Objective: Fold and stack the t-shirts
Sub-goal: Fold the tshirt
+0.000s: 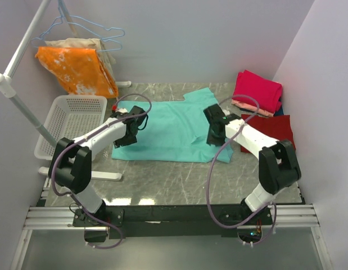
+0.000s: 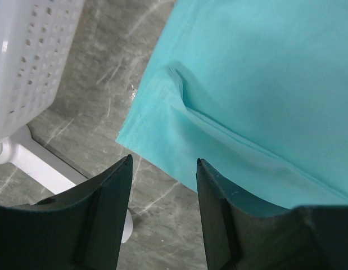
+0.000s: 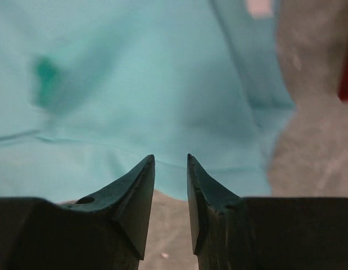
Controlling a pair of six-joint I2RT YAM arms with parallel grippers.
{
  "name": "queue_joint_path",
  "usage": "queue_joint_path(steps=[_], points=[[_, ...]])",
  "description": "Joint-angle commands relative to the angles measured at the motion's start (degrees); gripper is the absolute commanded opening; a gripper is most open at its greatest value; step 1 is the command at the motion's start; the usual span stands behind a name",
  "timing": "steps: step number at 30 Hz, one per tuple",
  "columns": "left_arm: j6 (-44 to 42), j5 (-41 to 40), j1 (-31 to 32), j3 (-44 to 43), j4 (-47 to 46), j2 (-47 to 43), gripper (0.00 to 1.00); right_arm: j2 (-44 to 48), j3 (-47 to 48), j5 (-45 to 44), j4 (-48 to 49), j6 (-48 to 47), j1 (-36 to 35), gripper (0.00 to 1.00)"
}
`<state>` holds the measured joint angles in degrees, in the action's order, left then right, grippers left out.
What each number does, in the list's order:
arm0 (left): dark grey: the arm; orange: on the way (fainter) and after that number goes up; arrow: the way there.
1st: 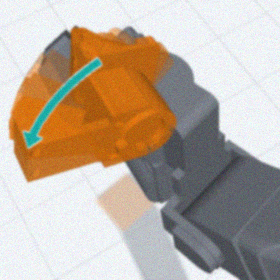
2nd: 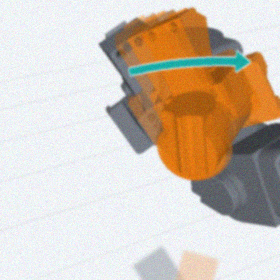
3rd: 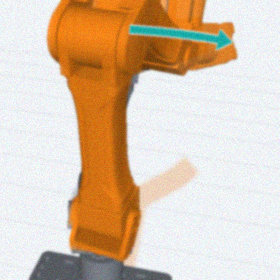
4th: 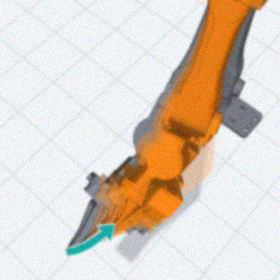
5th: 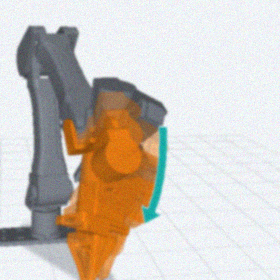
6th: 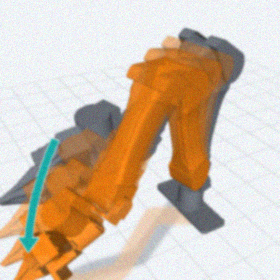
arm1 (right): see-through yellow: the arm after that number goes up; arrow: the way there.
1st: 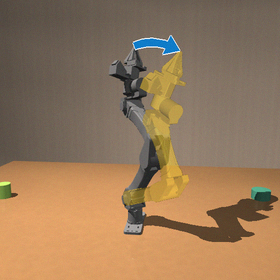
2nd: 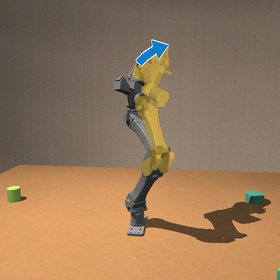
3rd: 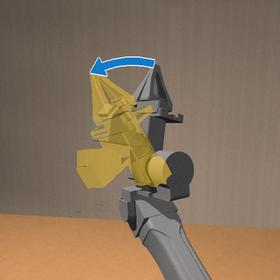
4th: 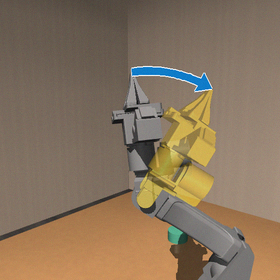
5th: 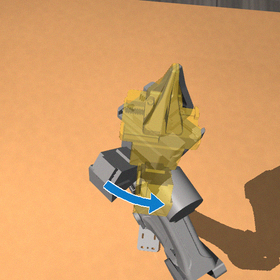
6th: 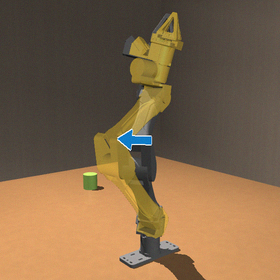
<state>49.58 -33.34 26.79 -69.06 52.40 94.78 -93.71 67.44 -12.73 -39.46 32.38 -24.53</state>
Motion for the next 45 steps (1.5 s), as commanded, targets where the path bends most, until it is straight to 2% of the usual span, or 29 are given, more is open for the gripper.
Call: queue_joint_path(steps=[1, 7, 20, 25, 30, 35, 40, 43, 44, 45], points=[[-1.8, 2.6, 0.5, 3.3, -3.1, -1.9, 0.55, 9.2, -7.5, -3.3, -3.7, 4.4, 4.2, 0.37], [-1.0, 4.8, 0.5, 4.8, -5.5, 0.9, 0.54, 13.9, -14.4, 0.8, 0.3, 4.1, 10.6, 0.39], [-2.4, 5.4, 0.4, 3.3, -6.4, 3.7, 0.55, 12.1, -19.2, 5.1, 3.2, 5.2, 14.2, 0.38], [-2.9, 5.5, 0.4, 3.1, -6.5, 4.5, 0.55, 14.9, -21.8, 7.3, 4.6, 4.4, 15.8, 0.38], [-3.2, 6.2, 0.4, 2.7, -6.7, 4.6, 0.55, 19.4, -27.1, 11.8, 9.9, 2.7, 17.7, 0.37], [-3.5, 6.0, 0.3, 1.9, -6.4, 5.9, 0.55, 18.0, -30.4, 18.5, 15.9, 2.1, 20.0, 0.3], [-3.7, 6.2, 0.0, 1.8, -6.7, 6.7, 0.55, 15.1, -30.4, 19.9, 17.1, 1.6, 20.2, 0.22], [-3.5, 6.0, -0.2, 2.0, -6.5, 7.3, 0.55, 14.0, -29.2, 18.7, 16.2, 1.3, 20.4, 0.1], [-3.2, 5.4, -0.2, 1.8, -6.0, 7.5, 0.55, 13.7, -28.2, 18.1, 15.0, 1.1, 20.3, 0.0], [-3.0, 4.9, -0.3, 1.9, -5.6, 8.0, 0.55, 13.6, -27.5, 15.5, 13.9, 1.1, 20.4, 0.0]])
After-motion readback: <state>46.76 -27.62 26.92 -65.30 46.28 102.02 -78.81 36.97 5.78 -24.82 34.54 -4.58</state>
